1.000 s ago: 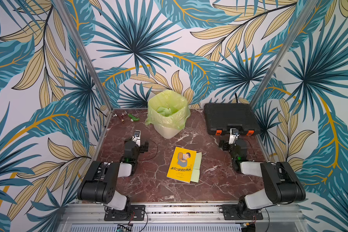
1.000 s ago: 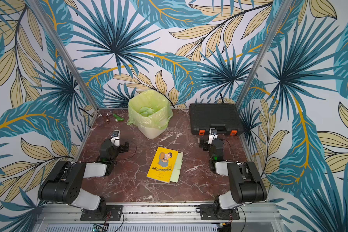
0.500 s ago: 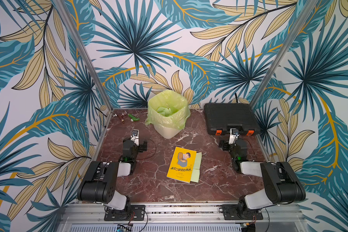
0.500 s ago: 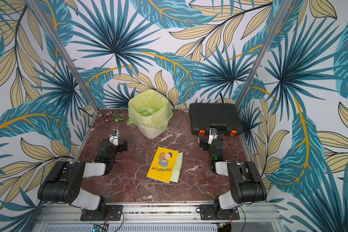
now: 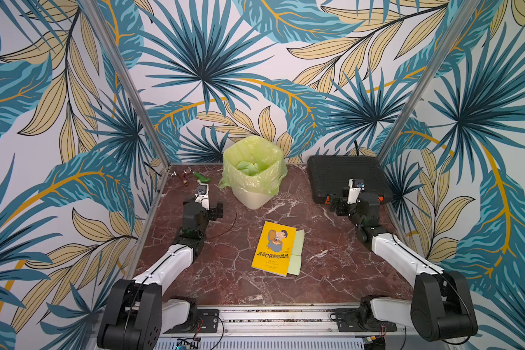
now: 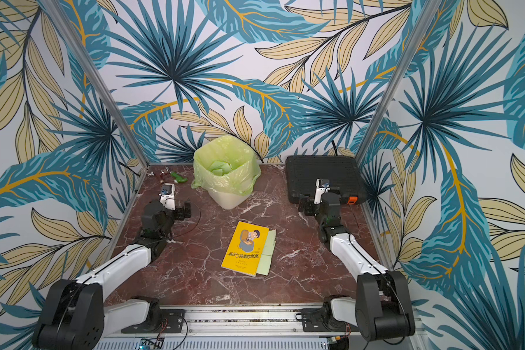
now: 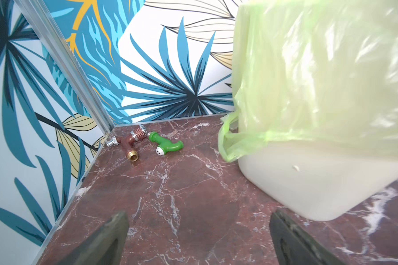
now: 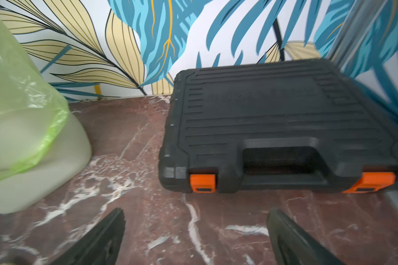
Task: Peel off the used sticky note
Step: Open the book at the center of the board.
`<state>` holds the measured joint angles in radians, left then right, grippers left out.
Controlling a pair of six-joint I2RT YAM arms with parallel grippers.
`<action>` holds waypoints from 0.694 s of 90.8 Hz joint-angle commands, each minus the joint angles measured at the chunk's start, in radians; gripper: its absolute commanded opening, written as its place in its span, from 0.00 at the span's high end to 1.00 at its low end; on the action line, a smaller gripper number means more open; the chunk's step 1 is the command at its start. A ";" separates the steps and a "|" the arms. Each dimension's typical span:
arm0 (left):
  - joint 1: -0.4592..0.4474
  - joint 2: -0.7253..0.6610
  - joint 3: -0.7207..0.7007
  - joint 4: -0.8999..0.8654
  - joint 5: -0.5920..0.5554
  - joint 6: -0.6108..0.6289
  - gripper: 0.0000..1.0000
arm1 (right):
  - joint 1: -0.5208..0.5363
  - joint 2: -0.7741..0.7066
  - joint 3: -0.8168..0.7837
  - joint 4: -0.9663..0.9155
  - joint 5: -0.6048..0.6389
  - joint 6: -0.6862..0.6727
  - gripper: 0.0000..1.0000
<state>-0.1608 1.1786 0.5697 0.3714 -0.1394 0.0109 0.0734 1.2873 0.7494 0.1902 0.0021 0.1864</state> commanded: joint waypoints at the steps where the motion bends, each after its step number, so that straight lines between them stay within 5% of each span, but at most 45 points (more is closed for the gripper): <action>1: -0.051 -0.042 0.073 -0.234 0.008 -0.098 0.00 | 0.037 0.003 0.056 -0.333 -0.145 0.174 0.01; 23: -0.141 -0.059 0.164 -0.458 0.116 -0.216 0.00 | 0.231 -0.040 0.042 -0.471 -0.160 0.357 0.01; 43: -0.225 -0.020 0.171 -0.503 0.198 -0.274 0.00 | 0.337 -0.028 -0.066 -0.334 -0.175 0.557 0.01; 53: -0.242 0.000 0.177 -0.531 0.206 -0.281 0.00 | 0.376 -0.011 -0.089 -0.302 -0.147 0.614 0.18; 63: -0.251 0.003 0.177 -0.547 0.212 -0.277 0.00 | 0.401 0.020 -0.104 -0.286 -0.124 0.665 0.25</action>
<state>-0.4042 1.1793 0.7151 -0.1349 0.0498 -0.2523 0.4511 1.2785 0.6697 -0.1459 -0.1528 0.7563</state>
